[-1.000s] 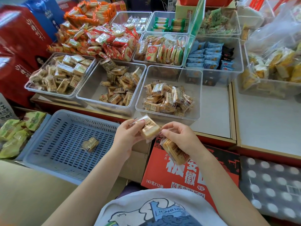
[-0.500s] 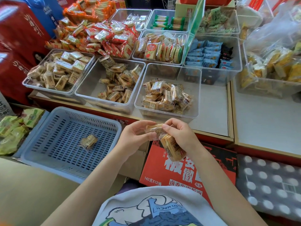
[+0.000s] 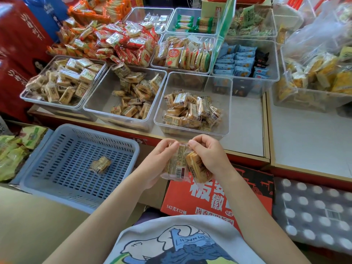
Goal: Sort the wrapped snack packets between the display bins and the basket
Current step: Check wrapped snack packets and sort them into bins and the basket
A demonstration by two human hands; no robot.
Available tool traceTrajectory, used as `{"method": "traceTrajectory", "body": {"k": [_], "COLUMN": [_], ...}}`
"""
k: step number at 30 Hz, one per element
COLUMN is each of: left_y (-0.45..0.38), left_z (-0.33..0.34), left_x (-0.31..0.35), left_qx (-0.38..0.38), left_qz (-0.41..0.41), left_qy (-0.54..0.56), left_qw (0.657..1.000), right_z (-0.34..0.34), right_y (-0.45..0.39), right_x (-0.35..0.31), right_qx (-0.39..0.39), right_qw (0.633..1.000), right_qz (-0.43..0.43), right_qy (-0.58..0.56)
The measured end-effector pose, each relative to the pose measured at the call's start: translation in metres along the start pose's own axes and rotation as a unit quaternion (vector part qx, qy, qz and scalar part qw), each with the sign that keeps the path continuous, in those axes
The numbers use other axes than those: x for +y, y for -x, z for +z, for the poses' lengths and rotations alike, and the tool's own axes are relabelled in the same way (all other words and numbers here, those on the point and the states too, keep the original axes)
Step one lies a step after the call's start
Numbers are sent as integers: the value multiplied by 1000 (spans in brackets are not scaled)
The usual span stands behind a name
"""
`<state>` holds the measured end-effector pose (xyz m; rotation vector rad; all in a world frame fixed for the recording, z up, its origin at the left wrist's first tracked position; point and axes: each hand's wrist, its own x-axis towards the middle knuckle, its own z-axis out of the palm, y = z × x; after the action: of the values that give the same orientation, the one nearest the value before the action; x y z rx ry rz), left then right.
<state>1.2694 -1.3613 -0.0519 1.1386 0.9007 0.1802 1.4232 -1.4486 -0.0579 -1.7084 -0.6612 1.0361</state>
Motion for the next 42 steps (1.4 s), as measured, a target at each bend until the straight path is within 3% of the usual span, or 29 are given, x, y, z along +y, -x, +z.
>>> {"method": "traceTrajectory", "body": {"k": [2, 7, 12, 17, 28, 33, 36, 42], "left_y": [0, -3, -11, -13, -25, -34, -43, -57], "left_z": [2, 15, 13, -13, -26, -30, -35, -31], "left_x": [-1, -6, -8, -6, 0, 7, 8, 13], "left_qx": [-19, 30, 81, 51, -10, 90, 128, 132], "left_qz": [-7, 47, 61, 57, 9, -17, 4, -3], "left_qy": [-4, -90, -64, -15, -6, 125, 138, 168], "left_qw": [1000, 994, 993, 997, 1000, 988, 982, 977], "right_z": [2, 11, 13, -1, 6, 12, 16, 12], "right_y": [-2, -6, -8, -13, -27, -35, -36, -46], "right_x": [1, 0, -4, -4, -11, -11, -7, -6], "right_qx": [32, 84, 45, -5, 61, -19, -69, -47], "right_qw": [999, 994, 992, 996, 993, 993, 991, 990], "right_qz": [18, 60, 94, 41, 5, 53, 81, 39], "right_qy": [-14, -33, -70, -73, -105, -106, -82, -125]}}
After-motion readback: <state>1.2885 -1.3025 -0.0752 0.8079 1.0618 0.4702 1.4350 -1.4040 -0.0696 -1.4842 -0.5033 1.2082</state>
